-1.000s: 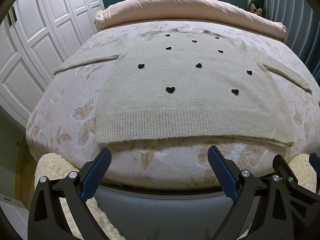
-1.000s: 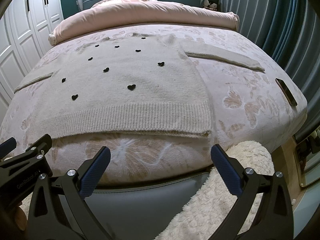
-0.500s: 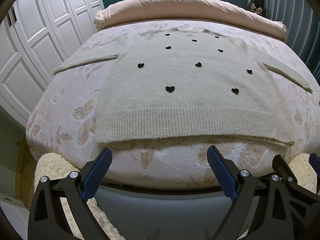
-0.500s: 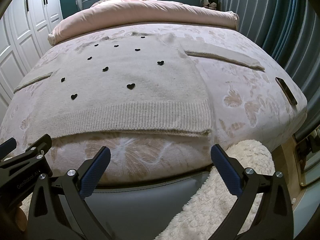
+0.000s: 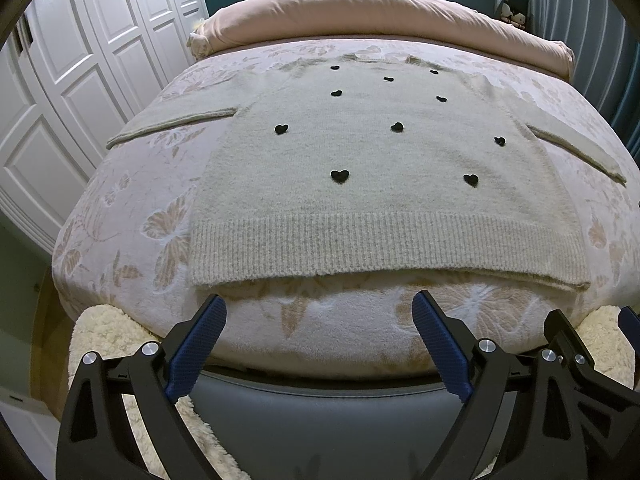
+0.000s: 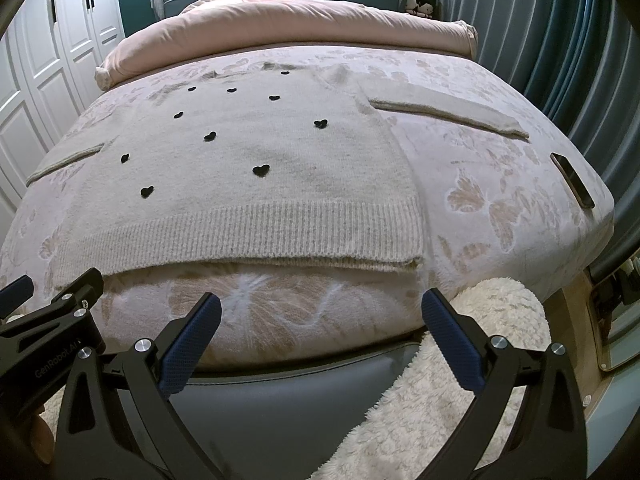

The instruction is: Fold small clothes

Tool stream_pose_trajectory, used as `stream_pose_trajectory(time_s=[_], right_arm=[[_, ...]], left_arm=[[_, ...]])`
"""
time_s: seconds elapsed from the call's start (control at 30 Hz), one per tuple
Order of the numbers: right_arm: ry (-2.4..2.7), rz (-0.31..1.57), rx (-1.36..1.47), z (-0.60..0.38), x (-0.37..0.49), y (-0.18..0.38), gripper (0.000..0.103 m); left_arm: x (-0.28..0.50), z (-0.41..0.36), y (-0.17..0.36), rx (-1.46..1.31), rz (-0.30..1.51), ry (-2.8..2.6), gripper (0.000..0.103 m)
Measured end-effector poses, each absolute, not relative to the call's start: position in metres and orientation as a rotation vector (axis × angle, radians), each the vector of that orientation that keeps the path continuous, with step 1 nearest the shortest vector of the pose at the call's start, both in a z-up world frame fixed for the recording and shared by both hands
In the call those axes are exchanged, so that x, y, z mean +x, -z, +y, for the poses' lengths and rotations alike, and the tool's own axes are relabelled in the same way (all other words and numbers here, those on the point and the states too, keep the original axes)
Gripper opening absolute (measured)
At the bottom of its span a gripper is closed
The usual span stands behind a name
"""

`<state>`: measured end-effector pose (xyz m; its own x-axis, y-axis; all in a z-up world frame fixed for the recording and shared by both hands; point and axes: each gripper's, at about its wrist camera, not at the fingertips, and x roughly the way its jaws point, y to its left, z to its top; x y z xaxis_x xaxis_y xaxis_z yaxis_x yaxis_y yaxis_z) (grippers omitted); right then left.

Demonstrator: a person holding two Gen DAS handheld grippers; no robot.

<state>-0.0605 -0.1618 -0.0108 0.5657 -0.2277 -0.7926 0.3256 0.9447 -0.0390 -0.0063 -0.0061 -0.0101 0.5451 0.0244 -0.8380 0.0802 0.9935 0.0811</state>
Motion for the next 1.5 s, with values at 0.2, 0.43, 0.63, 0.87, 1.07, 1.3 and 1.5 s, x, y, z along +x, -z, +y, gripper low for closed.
stream_pose_trajectory(time_s=[0.2,0.43,0.63,0.87,1.07,1.3,1.5], right_arm=[[0.322,0.923,0.121,-0.163,-0.063,0.022,0.098],[0.333,0.945,0.185,-0.209,-0.05,0.04,0.098],[0.431,0.902,0.266,-0.317,-0.01,0.037,0.098],[0.555,0.823,0.441,-0.483,0.06,0.049,0.098],[0.693,0.784,0.504,-0.591,0.115,0.067,0.098],[0.759,0.747,0.636,-0.664,0.149,0.084,0.079],[0.72,0.694,0.713,-0.665,0.194,0.065,0.014]], left_arm=[[-0.009,-0.006,0.015,0.116,1.005,0.033,0.091],[0.007,-0.002,0.027,0.084,1.022,0.055,0.093],[0.044,-0.001,0.029,0.04,1.015,0.067,0.093],[0.1,-0.004,0.034,-0.031,1.014,0.054,0.093],[0.141,-0.014,0.044,-0.019,1.017,0.024,0.093],[0.175,-0.021,0.063,-0.046,1.067,0.031,0.093],[0.192,-0.018,0.067,-0.06,1.048,0.055,0.091]])
